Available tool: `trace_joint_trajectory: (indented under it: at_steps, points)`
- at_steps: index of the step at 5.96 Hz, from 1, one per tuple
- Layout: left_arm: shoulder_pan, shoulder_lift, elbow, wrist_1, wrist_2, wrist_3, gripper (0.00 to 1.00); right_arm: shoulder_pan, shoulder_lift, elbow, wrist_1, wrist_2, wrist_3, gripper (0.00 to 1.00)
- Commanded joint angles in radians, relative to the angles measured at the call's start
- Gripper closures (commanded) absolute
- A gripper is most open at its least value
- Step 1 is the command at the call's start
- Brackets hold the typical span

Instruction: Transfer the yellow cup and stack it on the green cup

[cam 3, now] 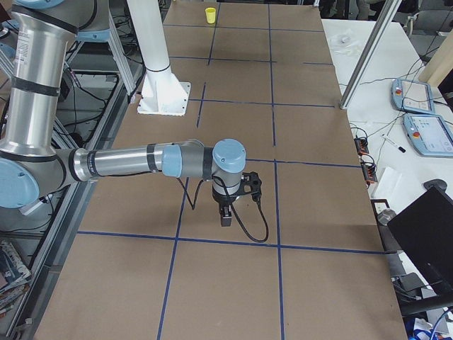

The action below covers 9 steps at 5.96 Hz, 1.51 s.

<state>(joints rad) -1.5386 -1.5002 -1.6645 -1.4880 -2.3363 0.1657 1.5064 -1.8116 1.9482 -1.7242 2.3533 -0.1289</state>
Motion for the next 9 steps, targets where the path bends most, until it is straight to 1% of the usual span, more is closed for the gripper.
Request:
trace_joint_trajectory:
  at_steps: [1, 2, 3, 4, 5, 6, 7, 8, 9]
  points:
    - [0.0, 0.0, -0.018, 0.002, 0.003, 0.002, 0.0, 0.0, 0.0, 0.003, 0.002, 0.001, 0.0, 0.0]
    - [0.002, 0.0, -0.026, 0.002, 0.003, 0.0, 0.0, 0.002, 0.002, 0.008, 0.0, 0.0, 0.0, 0.0]
    - [0.005, -0.008, -0.075, -0.001, 0.011, -0.006, 0.0, 0.0, 0.0, 0.008, 0.0, 0.0, 0.0, 0.0]
    - [0.005, -0.05, -0.102, -0.021, 0.017, -0.009, 0.0, 0.0, 0.002, 0.008, 0.0, 0.0, 0.0, 0.0]
    - [0.006, -0.108, -0.121, -0.023, 0.014, -0.061, 0.0, 0.0, 0.0, 0.005, 0.0, 0.0, 0.0, 0.0]
    - [0.009, -0.086, -0.159, -0.04, 0.006, -0.234, 0.0, 0.002, 0.0, 0.008, 0.0, 0.0, 0.0, 0.0]
    - [0.097, -0.072, -0.243, -0.084, 0.044, -0.452, 0.0, 0.0, 0.0, 0.008, 0.0, 0.0, 0.0, 0.0]
    - [0.22, -0.011, -0.35, -0.124, 0.21, -0.656, 0.0, 0.0, 0.0, 0.009, 0.002, 0.0, -0.002, 0.0]
    - [0.364, 0.026, -0.444, -0.124, 0.348, -0.934, 0.0, 0.002, 0.0, 0.009, 0.0, 0.0, -0.002, 0.0]
